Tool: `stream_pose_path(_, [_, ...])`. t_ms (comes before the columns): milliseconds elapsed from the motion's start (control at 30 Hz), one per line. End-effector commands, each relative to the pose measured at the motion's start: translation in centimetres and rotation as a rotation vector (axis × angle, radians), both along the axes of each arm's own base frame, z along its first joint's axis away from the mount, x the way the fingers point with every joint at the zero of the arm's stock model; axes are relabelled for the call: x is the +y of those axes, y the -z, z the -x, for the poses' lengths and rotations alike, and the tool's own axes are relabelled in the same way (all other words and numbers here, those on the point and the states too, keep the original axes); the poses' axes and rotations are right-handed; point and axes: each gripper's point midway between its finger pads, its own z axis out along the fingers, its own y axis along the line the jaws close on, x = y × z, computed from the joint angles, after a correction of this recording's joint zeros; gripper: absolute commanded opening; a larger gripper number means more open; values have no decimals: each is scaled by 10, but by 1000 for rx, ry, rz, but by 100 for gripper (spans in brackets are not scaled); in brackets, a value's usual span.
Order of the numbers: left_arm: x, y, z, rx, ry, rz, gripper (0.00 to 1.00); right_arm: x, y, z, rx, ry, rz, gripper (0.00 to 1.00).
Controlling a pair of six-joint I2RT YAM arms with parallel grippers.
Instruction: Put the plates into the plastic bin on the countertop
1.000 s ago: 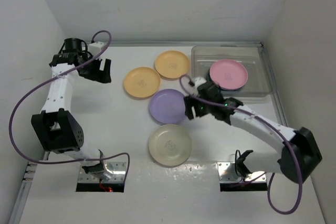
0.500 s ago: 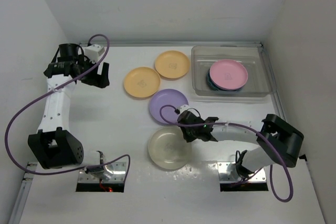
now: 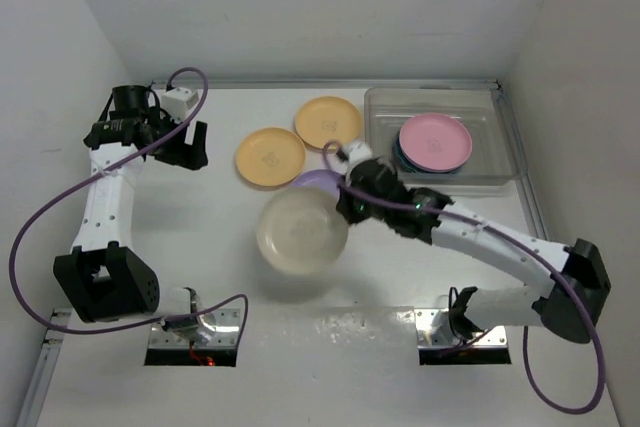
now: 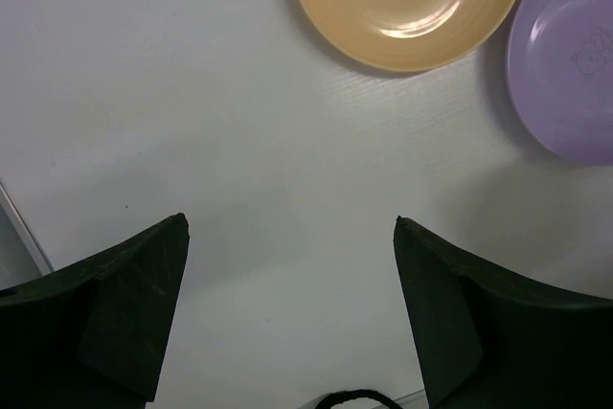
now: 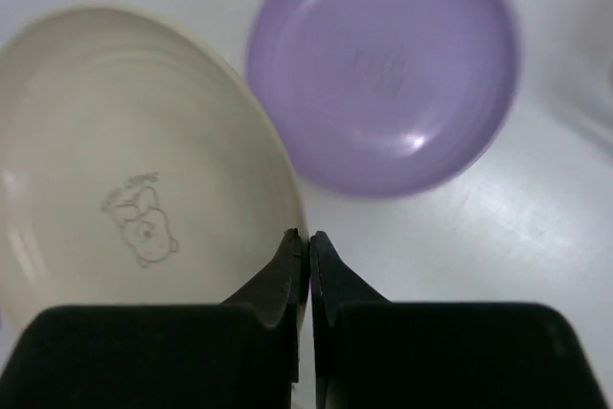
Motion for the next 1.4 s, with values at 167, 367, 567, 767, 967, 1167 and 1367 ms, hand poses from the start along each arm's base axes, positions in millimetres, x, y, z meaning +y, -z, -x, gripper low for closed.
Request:
stream_pose_path(167, [16, -1, -19, -6, -42, -37, 89, -140, -88, -166, -148, 676, -101, 0])
stream_pose_path(367, [23, 7, -28, 8, -60, -58, 89, -266, -67, -235, -107, 1009, -74, 0])
stream_pose_path(567, [32, 28, -40, 72, -89, -57, 89, -323, -28, -262, 3, 1134, -25, 0])
stream_pose_path(767, [34, 38, -47, 100, -88, -53, 89, -338, -15, -254, 14, 1176, -101, 0])
stream_pose_path(967, [33, 49, -50, 130, -81, -40, 89, -346, 5, -240, 55, 1217, -179, 0])
stream_pose_path(1167, [32, 49, -52, 129, -76, -33, 89, -356, 14, -236, 52, 1226, -148, 0])
stream_pose_path(1367, [30, 49, -52, 127, -71, -26, 89, -355, 18, -238, 70, 1149, 10, 34])
